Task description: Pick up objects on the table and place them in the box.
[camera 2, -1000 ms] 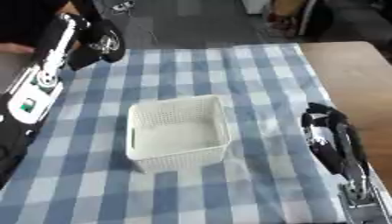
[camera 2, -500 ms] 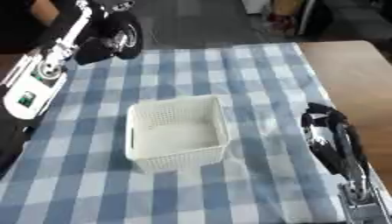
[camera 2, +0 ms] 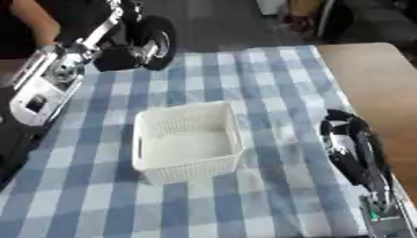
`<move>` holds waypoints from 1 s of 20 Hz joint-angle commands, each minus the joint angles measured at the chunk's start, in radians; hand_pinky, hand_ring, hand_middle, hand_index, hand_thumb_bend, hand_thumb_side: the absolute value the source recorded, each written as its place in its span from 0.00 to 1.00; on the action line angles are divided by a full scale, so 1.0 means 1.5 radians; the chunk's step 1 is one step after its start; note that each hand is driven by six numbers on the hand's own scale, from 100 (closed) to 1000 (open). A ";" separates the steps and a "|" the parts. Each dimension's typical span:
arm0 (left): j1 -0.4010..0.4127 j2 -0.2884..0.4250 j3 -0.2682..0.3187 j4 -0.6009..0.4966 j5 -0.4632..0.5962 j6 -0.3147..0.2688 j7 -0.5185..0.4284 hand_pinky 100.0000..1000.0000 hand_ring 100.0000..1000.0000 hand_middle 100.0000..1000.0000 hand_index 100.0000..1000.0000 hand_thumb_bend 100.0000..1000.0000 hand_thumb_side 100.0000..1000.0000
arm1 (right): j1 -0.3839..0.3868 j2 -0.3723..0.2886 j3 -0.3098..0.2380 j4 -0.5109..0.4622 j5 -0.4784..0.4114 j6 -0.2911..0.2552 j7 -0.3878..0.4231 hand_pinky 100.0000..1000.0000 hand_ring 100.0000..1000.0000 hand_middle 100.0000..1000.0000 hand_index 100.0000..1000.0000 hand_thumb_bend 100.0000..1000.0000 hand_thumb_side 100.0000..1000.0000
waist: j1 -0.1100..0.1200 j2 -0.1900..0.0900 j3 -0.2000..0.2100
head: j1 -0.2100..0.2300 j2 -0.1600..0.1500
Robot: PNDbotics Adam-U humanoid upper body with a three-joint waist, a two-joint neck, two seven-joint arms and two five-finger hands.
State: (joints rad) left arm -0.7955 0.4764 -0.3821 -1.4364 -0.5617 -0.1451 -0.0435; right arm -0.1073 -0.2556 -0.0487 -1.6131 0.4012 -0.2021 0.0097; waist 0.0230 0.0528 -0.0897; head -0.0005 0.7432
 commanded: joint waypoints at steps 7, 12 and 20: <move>-0.015 0.008 -0.041 -0.002 -0.031 -0.026 -0.047 0.45 0.22 0.22 0.27 0.00 0.50 | -0.007 -0.013 -0.001 -0.010 0.002 0.000 0.004 0.69 0.55 0.67 0.81 0.18 0.74 | -0.001 -0.009 -0.002 | 0.004 -0.004; -0.011 -0.007 -0.067 0.039 -0.079 -0.062 -0.064 0.46 0.22 0.22 0.27 0.00 0.46 | -0.007 -0.012 0.000 -0.010 0.002 -0.001 0.005 0.69 0.55 0.67 0.81 0.19 0.74 | -0.001 -0.008 -0.004 | 0.006 -0.005; 0.004 -0.030 -0.087 0.119 -0.133 -0.126 -0.105 0.49 0.23 0.24 0.29 0.00 0.50 | -0.008 -0.012 0.001 -0.010 0.001 -0.001 0.007 0.69 0.55 0.67 0.81 0.18 0.74 | -0.001 -0.008 -0.007 | 0.007 -0.004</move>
State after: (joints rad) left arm -0.7754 0.4270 -0.5166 -1.2638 -0.7520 -0.3196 -0.1938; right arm -0.1076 -0.2557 -0.0480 -1.6133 0.4018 -0.2027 0.0180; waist 0.0231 0.0528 -0.0975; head 0.0011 0.7429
